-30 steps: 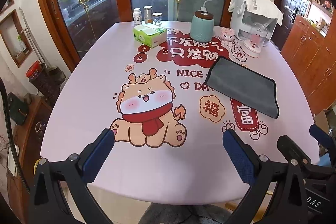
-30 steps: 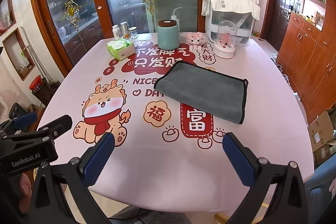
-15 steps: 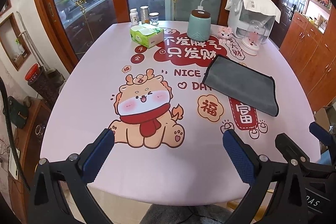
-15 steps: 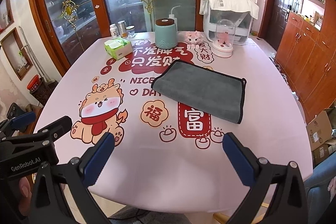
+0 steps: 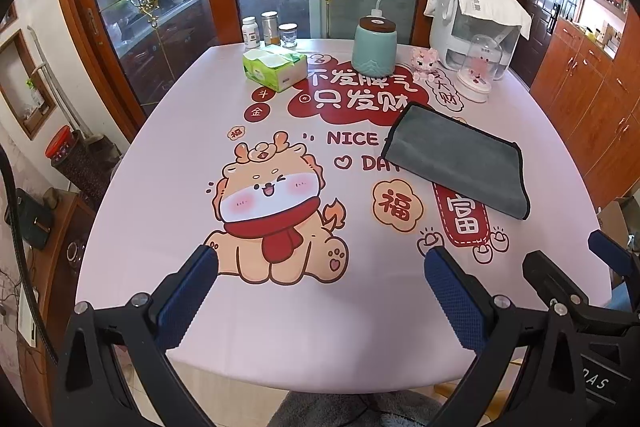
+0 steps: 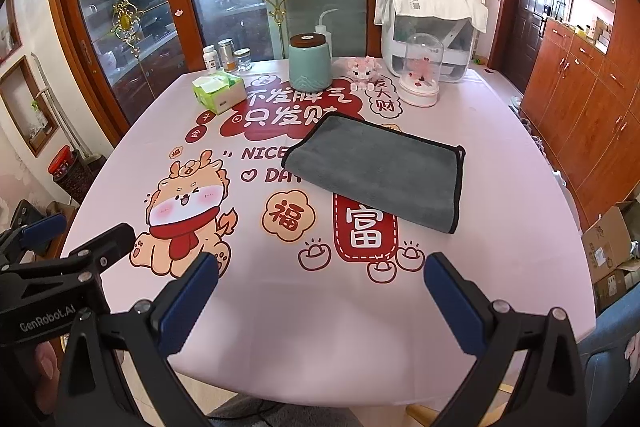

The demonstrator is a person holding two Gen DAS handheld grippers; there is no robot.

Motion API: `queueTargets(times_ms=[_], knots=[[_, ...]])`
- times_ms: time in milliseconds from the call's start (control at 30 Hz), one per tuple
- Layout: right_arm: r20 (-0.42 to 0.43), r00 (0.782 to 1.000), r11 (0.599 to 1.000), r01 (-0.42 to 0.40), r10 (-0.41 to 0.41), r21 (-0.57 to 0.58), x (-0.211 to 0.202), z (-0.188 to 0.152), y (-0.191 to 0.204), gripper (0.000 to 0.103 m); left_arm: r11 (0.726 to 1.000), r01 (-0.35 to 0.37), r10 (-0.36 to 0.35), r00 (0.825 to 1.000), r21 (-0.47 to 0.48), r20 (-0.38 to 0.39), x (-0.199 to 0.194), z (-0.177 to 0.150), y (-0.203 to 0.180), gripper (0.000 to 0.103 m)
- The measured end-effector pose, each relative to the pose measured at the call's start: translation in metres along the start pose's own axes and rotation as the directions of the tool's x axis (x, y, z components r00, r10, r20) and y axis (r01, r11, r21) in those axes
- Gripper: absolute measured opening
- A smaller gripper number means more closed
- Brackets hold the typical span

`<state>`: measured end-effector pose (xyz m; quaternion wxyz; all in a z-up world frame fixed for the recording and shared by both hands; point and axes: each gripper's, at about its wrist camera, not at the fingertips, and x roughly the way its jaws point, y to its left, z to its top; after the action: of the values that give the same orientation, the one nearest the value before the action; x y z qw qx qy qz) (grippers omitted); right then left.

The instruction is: Fold towel

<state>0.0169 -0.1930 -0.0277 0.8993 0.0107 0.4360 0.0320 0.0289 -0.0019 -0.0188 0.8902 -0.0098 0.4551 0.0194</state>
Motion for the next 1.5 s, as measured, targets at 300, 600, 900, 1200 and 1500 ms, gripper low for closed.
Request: queueTargets(times_ms=[300, 600, 900, 1200, 1500], knots=[[-0.002, 1.000, 1.000, 0.001, -0.001, -0.001, 0.001, 0.000, 0.001, 0.103, 1.000, 0.000, 0.000, 1.000, 0.000, -0.001, 0.001, 0.000, 0.001, 0.103], [-0.003, 1.000, 1.000, 0.001, -0.001, -0.001, 0.001, 0.000, 0.002, 0.103, 1.000, -0.003, 0.003, 1.000, 0.003, -0.003, 0.004, 0.000, 0.005, 0.103], [-0.005, 1.000, 1.000, 0.002, -0.002, -0.002, 0.003, -0.001, 0.002, 0.103, 1.000, -0.003, 0.003, 1.000, 0.002, -0.003, 0.004, 0.000, 0.007, 0.102], [-0.006, 1.000, 1.000, 0.001, -0.001, -0.004, 0.004, -0.002, 0.004, 0.103, 1.000, -0.012, 0.012, 1.000, -0.006, -0.010, 0.009, -0.002, 0.017, 0.102], [-0.009, 1.000, 1.000, 0.002, -0.002, -0.005, 0.005, -0.004, 0.005, 0.103, 1.000, -0.012, 0.012, 1.000, -0.004, -0.012, 0.009, -0.001, 0.016, 0.102]])
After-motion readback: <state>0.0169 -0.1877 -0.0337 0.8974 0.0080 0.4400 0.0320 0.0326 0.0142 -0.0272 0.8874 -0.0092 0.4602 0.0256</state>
